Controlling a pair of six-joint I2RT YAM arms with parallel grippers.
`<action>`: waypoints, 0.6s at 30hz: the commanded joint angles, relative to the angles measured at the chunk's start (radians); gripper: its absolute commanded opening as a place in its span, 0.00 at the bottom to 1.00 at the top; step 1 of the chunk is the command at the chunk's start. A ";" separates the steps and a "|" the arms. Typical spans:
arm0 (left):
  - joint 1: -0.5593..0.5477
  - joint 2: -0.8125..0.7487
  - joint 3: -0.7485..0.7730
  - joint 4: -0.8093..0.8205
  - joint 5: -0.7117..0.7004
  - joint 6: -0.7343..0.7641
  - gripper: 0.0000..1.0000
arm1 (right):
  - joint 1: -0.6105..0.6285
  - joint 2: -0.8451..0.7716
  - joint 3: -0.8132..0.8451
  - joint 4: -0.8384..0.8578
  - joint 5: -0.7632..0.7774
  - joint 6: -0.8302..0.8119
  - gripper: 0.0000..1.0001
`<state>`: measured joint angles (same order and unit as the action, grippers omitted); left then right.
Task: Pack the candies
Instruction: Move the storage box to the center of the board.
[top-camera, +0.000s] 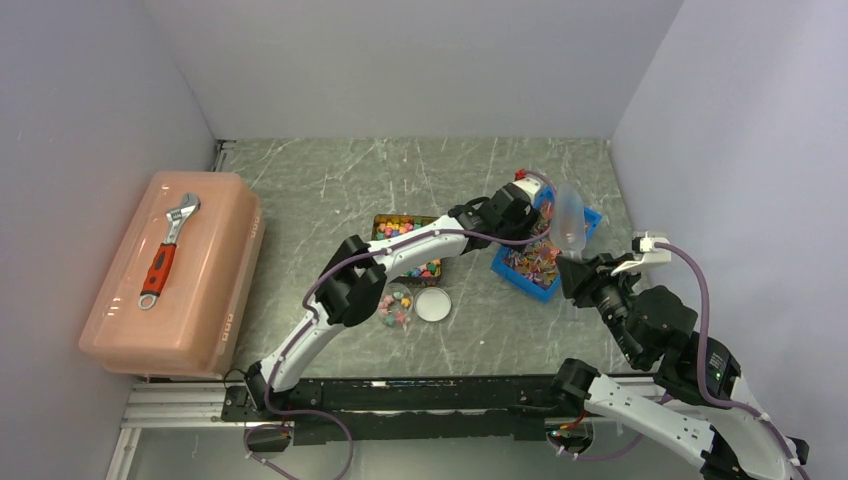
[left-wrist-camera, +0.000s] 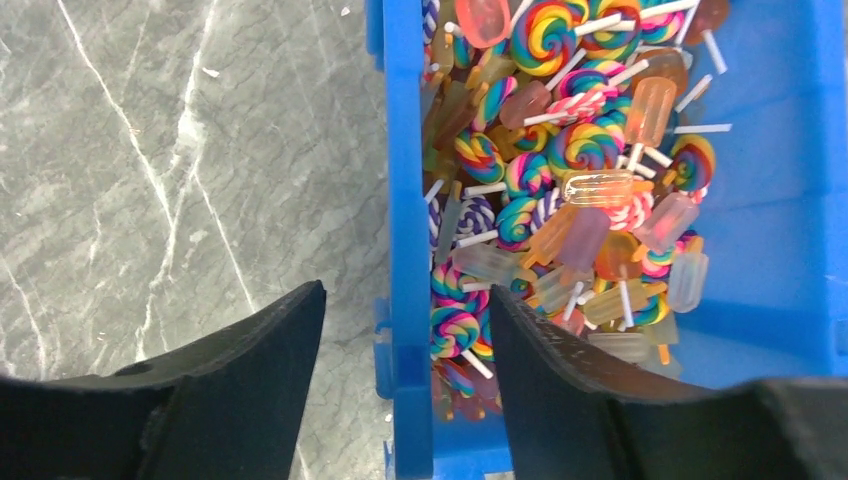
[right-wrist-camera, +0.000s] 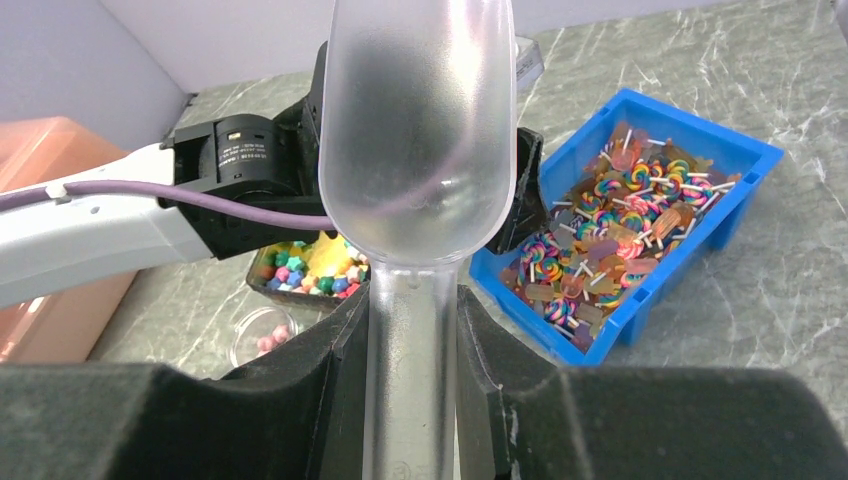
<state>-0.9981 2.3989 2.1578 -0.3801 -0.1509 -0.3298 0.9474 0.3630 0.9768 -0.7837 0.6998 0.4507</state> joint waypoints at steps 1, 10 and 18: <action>-0.001 -0.011 0.024 0.027 -0.037 0.015 0.61 | -0.001 -0.009 0.030 0.012 -0.005 0.008 0.00; -0.001 -0.045 -0.027 0.044 -0.080 0.017 0.35 | -0.001 -0.021 0.020 0.002 -0.011 0.019 0.00; 0.001 -0.094 -0.066 0.034 -0.107 -0.013 0.00 | -0.001 -0.018 0.026 -0.014 -0.009 0.023 0.00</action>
<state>-1.0069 2.4004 2.1304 -0.3550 -0.2180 -0.3008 0.9474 0.3511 0.9768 -0.8146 0.6956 0.4648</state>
